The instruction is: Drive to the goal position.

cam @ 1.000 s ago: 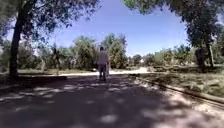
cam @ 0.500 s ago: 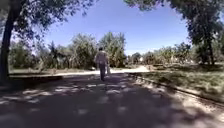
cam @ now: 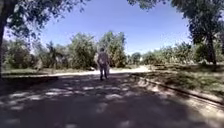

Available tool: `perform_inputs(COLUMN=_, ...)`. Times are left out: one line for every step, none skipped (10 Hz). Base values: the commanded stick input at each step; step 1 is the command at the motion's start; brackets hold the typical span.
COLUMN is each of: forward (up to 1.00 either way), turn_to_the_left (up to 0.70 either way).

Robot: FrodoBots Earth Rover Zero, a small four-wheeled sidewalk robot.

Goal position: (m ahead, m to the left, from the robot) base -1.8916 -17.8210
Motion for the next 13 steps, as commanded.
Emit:
perform_inputs(forward=0.85, turn_to_the_left=0.0)
perform_inputs(forward=0.85, turn_to_the_left=0.0)
perform_inputs(forward=0.85, turn_to_the_left=0.0)
perform_inputs(forward=0.85, turn_to_the_left=0.0)
perform_inputs(forward=0.85, turn_to_the_left=0.0)
perform_inputs(forward=0.85, turn_to_the_left=0.0)
perform_inputs(forward=0.85, turn_to_the_left=0.0)
perform_inputs(forward=0.85, turn_to_the_left=0.0)
perform_inputs(forward=0.85, turn_to_the_left=0.0)
perform_inputs(forward=0.85, turn_to_the_left=0.0)
perform_inputs(forward=0.85, turn_to_the_left=0.0)
perform_inputs(forward=0.85, turn_to_the_left=0.0)
perform_inputs(forward=0.85, turn_to_the_left=0.0)
